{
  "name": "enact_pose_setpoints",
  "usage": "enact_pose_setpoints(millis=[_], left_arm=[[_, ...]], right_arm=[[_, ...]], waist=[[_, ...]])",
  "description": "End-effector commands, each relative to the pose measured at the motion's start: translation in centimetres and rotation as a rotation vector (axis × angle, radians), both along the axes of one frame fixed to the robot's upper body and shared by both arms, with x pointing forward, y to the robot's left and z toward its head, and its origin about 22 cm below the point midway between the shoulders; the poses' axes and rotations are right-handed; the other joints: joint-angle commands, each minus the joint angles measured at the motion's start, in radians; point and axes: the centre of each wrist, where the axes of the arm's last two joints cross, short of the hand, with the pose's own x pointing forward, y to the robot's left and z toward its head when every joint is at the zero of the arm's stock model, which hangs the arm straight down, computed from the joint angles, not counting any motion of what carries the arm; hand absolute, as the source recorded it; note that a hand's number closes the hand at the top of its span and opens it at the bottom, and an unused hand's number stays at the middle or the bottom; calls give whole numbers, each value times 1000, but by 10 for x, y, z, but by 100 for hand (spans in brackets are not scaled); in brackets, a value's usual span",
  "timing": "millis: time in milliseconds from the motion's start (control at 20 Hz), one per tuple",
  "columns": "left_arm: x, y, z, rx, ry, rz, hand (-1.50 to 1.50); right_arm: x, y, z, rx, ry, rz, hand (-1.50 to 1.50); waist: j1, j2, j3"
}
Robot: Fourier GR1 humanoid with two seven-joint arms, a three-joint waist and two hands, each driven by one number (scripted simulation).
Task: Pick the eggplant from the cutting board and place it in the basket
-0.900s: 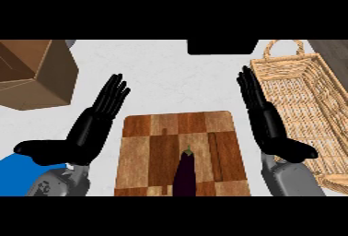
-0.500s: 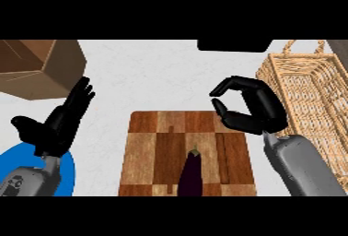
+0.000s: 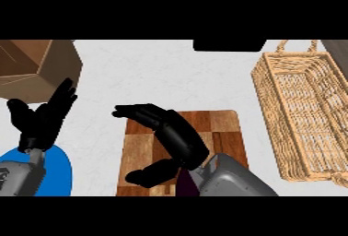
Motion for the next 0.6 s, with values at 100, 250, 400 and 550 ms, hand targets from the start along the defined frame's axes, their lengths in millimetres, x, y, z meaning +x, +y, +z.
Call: enact_pose_setpoints(millis=[100, 250, 400, 550], left_arm=[[1, 8, -4, 13, 20, 13, 0], [3, 14, -2, 20, 24, 44, 0], [5, 9, 3, 1, 38, 37, 0], [-1, 14, -4, 2, 18, 32, 0]], right_arm=[[-9, 45, 60, -219, 134, -82, -150], [4, 40, 83, -464, 116, -161, -150], [28, 30, 104, -718, 16, -329, -150], [37, 36, 150, -847, 40, -429, -150]], waist=[[-3, -6, -1], [-26, -14, -2], [-34, -22, -3], [-15, -16, -3]])
